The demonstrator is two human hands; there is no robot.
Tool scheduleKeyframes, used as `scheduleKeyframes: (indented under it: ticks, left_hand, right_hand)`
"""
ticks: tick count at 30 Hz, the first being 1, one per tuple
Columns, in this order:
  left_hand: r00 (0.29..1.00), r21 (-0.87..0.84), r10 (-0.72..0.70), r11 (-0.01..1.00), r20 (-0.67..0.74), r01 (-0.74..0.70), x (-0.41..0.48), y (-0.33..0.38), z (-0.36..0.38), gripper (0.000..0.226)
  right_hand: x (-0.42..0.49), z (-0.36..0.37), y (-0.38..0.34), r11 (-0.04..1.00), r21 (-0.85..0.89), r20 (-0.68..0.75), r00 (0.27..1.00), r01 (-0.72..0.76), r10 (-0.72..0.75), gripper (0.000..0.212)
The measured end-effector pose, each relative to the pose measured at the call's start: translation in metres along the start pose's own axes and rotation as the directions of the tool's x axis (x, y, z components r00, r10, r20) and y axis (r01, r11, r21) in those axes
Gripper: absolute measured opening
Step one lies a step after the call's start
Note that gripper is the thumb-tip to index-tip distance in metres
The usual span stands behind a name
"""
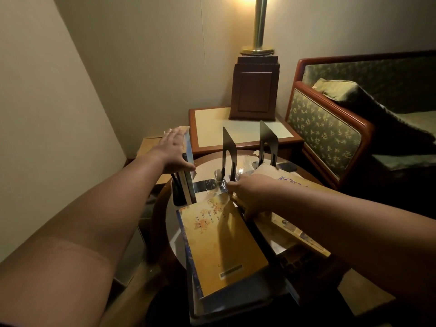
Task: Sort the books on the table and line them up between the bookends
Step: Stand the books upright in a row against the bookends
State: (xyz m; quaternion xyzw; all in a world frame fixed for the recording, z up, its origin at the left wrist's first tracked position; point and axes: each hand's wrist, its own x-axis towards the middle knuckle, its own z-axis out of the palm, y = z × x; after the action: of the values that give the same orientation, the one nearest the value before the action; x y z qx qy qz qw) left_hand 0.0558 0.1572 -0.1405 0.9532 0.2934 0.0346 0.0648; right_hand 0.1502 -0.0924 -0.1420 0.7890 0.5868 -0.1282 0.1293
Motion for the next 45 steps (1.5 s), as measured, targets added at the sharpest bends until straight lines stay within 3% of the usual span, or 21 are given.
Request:
scheduleKeyframes:
  ticks: [6,11,15,19,23,26,29,36,39,43,45]
  left_hand:
    - [1.0,-0.003,0.004,1.0,-0.003,-0.004,-0.002,0.001,-0.002,0.126]
    - [1.0,-0.001,0.008,1.0,0.004,-0.008,-0.006,0.0,-0.002,0.127]
    - [1.0,0.003,-0.003,1.0,0.021,0.003,-0.008,-0.002,-0.003,0.129]
    - [0.999,-0.001,-0.007,1.0,0.053,0.007,-0.01,0.0,-0.006,0.129]
    - [0.999,-0.02,0.008,1.0,0.045,-0.007,-0.013,0.003,-0.009,0.128]
    - [0.999,-0.026,0.004,1.0,0.041,-0.003,-0.012,0.002,-0.008,0.129]
    - [0.999,-0.041,0.006,0.999,0.032,-0.004,-0.011,0.0,-0.008,0.13]
    - [0.998,-0.088,0.022,0.996,-0.065,-0.028,-0.016,0.004,-0.008,0.124]
    - [0.985,-0.124,0.034,0.991,-0.171,-0.056,-0.014,0.001,-0.008,0.12]
    - [0.999,-0.183,-0.043,0.982,-0.027,0.037,-0.007,-0.013,-0.005,0.122]
    - [0.999,-0.126,-0.033,0.992,0.005,0.033,-0.007,-0.012,-0.004,0.118]
  right_hand:
    - [-0.014,-0.002,-0.007,0.995,0.032,-0.083,0.992,0.094,-0.091,0.08]
    - [-0.034,-0.033,0.005,0.983,0.144,-0.354,0.934,0.115,-0.058,0.051]
    - [-0.042,-0.07,0.026,0.961,0.254,-0.538,0.842,0.107,0.048,0.049]
    - [-0.047,-0.112,0.049,0.956,0.278,-0.692,0.709,0.088,0.136,0.048]
    - [-0.049,-0.162,0.067,0.956,0.291,-0.837,0.492,0.029,0.24,0.045]
    - [-0.048,-0.193,0.067,0.918,0.378,-0.887,0.33,0.12,0.322,0.038]
    - [-0.035,-0.209,0.057,0.885,0.412,-0.901,0.242,0.219,0.36,0.035]
    - [0.047,-0.178,0.025,0.787,0.449,-0.894,0.2,0.423,0.402,0.047]
    - [0.081,-0.147,0.008,0.695,0.547,-0.837,0.287,0.468,0.466,0.051]
    - [0.114,-0.101,-0.015,0.573,0.684,-0.729,0.459,0.452,0.507,0.042]
    - [0.124,-0.08,-0.027,0.505,0.726,-0.688,0.493,0.467,0.532,0.035]
